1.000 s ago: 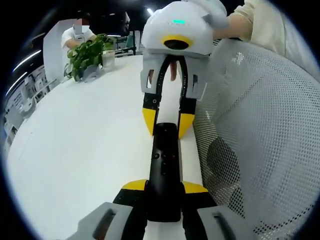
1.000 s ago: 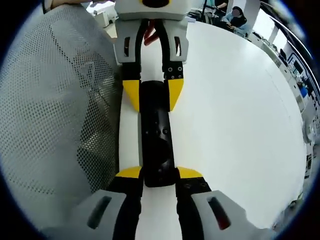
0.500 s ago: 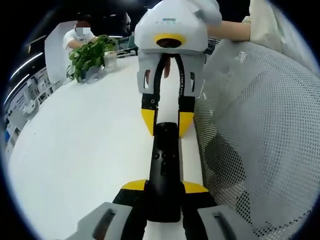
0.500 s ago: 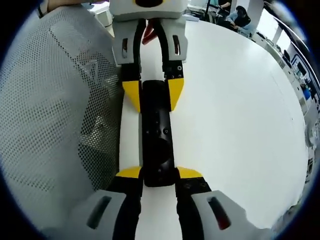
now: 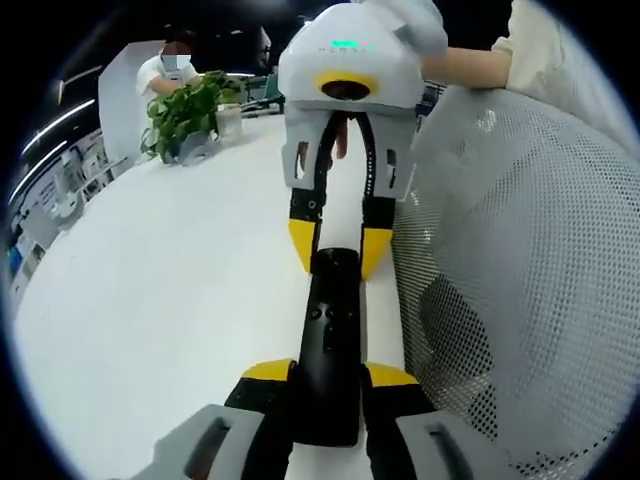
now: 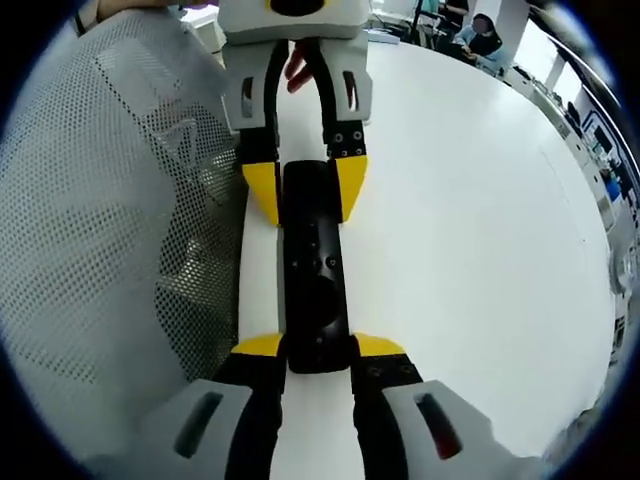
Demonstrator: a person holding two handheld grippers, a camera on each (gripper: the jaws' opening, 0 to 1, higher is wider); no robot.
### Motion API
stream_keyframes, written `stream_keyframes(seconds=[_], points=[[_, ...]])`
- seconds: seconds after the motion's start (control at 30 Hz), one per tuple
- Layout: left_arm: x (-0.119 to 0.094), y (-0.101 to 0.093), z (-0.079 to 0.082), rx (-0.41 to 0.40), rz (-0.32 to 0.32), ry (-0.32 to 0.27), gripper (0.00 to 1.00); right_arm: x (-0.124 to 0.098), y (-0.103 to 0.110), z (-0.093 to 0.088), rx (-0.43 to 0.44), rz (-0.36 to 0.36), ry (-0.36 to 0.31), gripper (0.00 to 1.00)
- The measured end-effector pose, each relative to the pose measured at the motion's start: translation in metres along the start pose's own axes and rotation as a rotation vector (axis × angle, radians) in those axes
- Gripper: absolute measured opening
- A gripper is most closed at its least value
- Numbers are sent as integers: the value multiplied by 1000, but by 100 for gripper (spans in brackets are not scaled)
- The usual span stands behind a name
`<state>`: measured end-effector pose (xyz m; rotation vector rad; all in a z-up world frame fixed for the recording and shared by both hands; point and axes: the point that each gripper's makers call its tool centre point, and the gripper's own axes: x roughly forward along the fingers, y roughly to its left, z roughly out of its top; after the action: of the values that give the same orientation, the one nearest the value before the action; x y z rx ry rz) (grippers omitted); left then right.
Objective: Press the specified remote control buttons in sequence, fully releasing each button before pressing the next.
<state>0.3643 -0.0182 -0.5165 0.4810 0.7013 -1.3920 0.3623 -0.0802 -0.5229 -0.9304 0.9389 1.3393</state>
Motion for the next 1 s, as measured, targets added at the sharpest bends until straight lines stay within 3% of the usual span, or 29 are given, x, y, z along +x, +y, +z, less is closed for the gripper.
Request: stream_keyframes(seconds=[0.13,0.2,0.23,0.3,0.37,0.43,0.47,0.53,0.57,0.6,0.7,0.73,0.83,0.93,1.0], points=[[0,0,3,-105,-4,-9,27,-1,0,-2,5,1,-7,24],[-1,14,4,-47,82,6,39,-1,0,-3,2,4,-27,24],[0,12,8,-32,65,-2,46,-2,0,-4,-4,7,-34,24],[-3,9,29,-83,61,-98,61,-1,-1,-3,-10,11,-39,24],[-11,12,51,-94,88,-175,75,-1,0,-3,-11,10,-40,24],[-27,19,80,-163,135,-279,88,-1,0,-3,-8,9,-42,24],[-41,22,100,-196,169,-366,96,-1,0,-3,-7,9,-42,24],[-68,22,126,-235,222,-506,100,-1,0,-3,-9,9,-40,24],[-74,23,130,-243,239,-527,100,-1,0,-3,-13,9,-38,24],[-91,23,139,-253,290,-586,100,-1,0,-3,-14,8,-36,24],[-127,21,142,-262,432,-629,100,-1,0,-3,-13,7,-37,24],[-139,16,137,-248,485,-598,100,-1,0,-3,-12,8,-38,24],[-167,2,131,-250,584,-594,100,-1,0,-3,-10,9,-37,24],[-181,-7,118,-265,669,-565,100,-1,0,-3,-6,8,-38,24],[-184,-8,109,-322,718,-579,100,-1,0,-3,-2,9,-44,24]])
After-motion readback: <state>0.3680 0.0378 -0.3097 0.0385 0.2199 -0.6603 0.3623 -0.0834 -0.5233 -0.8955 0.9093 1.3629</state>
